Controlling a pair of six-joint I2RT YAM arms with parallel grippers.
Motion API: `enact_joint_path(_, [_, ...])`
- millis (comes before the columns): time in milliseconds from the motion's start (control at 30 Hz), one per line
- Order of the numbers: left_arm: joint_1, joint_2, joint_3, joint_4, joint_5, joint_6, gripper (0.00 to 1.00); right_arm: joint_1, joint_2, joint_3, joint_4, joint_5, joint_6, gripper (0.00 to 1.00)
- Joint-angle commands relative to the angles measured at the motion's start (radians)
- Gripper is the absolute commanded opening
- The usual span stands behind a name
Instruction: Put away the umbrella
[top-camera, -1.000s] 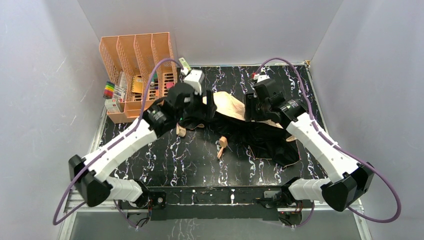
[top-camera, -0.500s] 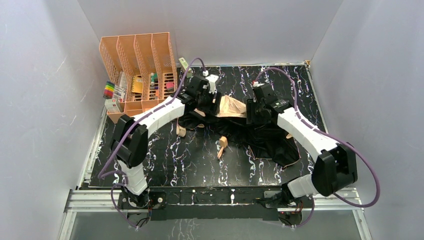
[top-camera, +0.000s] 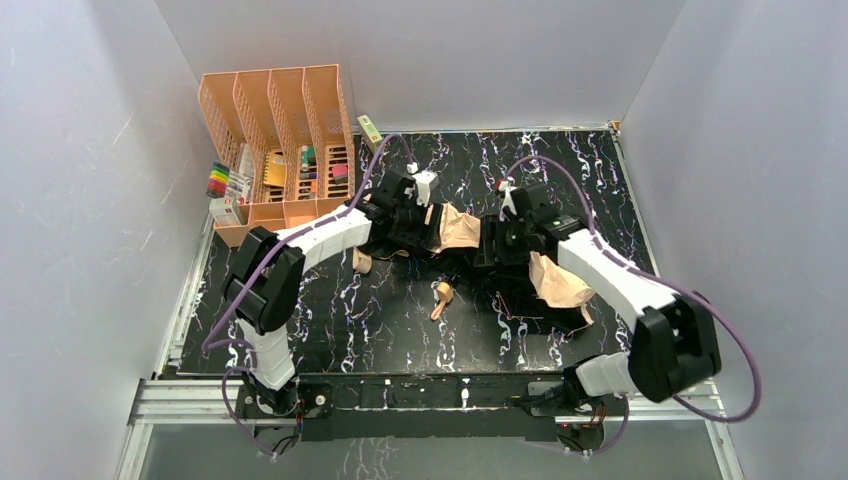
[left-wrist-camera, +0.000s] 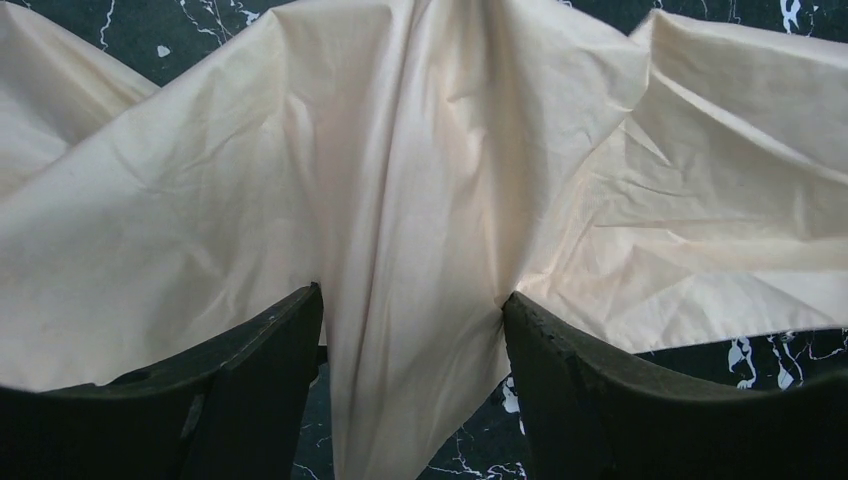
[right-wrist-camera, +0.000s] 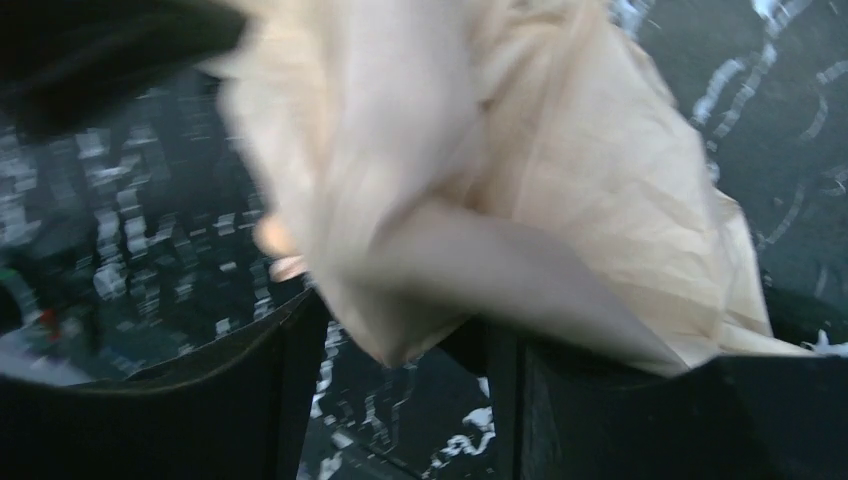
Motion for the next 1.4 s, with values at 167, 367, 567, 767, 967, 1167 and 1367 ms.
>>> enact_joint_path(167, [0.001,-0.136,0.113,-0.081,-0.003,0.016,0.72,-0.003,-0.259,0.235,-0.116,-0.262,-0.044,0.68])
enact_joint_path(367, [0.012,-0.185,0.163,-0.129,-0.032,0.052,0.76,-0.002,-0.284,0.255,-0.250,0.070,0.008,0.62])
enact_joint_path(567, [0.039,-0.147,0.162,-0.126,-0.054,0.089,0.77,-0.006,-0.218,0.198,-0.249,0.313,0.026,0.57])
enact_joint_path(767, [0.043,-0.030,0.167,-0.103,0.015,0.117,0.72,-0.021,-0.086,0.116,-0.133,0.248,0.007,0.57])
enact_joint_path(967, [0.031,0.073,0.140,-0.065,0.109,0.097,0.65,-0.024,0.020,0.015,0.030,0.178,0.010,0.56])
enact_joint_path(1167, [-0.027,0.115,0.111,-0.022,0.126,0.075,0.64,-0.031,0.082,-0.073,0.226,0.029,0.005,0.56])
enact_joint_path(1367, [-0.023,0.042,0.139,-0.068,0.053,0.101,0.69,-0.036,-0.016,-0.009,0.114,0.049,-0.031,0.67])
